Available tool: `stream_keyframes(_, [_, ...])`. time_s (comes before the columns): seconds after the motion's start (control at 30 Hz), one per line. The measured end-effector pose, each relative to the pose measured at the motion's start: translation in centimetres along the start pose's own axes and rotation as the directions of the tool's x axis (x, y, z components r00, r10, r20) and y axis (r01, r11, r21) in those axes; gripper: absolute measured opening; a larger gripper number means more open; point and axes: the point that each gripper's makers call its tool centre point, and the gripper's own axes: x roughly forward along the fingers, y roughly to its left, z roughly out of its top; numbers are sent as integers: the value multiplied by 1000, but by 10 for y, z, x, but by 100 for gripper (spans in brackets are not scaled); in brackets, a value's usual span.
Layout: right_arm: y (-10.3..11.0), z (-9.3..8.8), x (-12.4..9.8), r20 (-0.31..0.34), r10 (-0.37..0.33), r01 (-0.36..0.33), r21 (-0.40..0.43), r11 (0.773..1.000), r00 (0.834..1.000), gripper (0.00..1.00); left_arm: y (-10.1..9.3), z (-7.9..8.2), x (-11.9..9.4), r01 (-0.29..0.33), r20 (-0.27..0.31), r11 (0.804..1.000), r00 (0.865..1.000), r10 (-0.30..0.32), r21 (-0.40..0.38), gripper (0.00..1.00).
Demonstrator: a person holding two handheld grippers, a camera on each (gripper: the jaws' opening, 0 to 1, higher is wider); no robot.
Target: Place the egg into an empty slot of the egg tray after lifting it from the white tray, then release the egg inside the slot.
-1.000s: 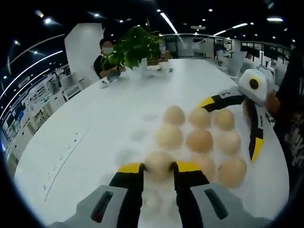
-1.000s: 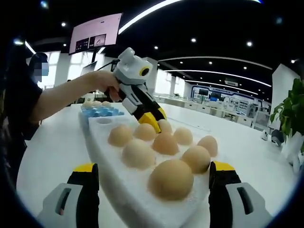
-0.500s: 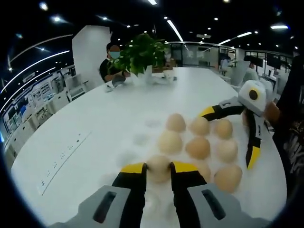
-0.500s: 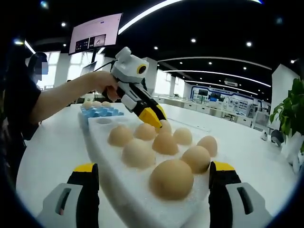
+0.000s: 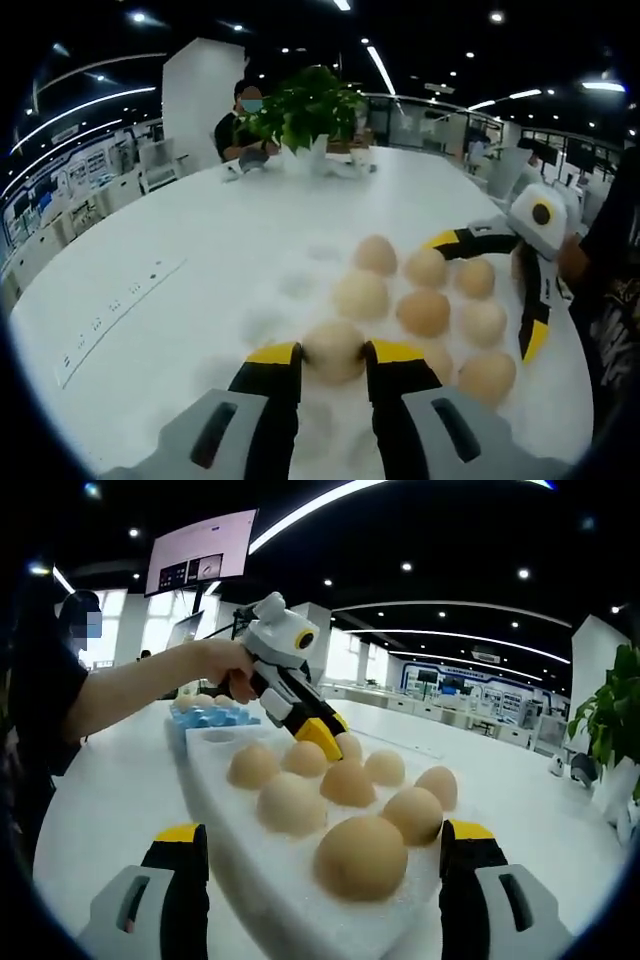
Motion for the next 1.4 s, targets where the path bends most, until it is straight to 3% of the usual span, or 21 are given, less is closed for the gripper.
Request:
stream_keyframes(0.47, [1,0,0,-4,-4,4,-4,1000,1000,100,-11,5,8,-16,52,998,998,19,-58,26])
stream_keyframes(0.7, [1,0,0,-7,-3,3,-4,1000,1000,100,-15,4,7,-29,38,999,999,31,-42,25])
stream_keyframes(1.2, [1,0,0,-5,-2,2,-4,1000,1000,100,-26,4,-1,-62,86,997,994,66,-47,25])
stream_keyframes(1.4, [0,0,0,-4,-1,1,-6,1000,1000,100,-18,14,-10,-85,127,994,988,92,-62,25])
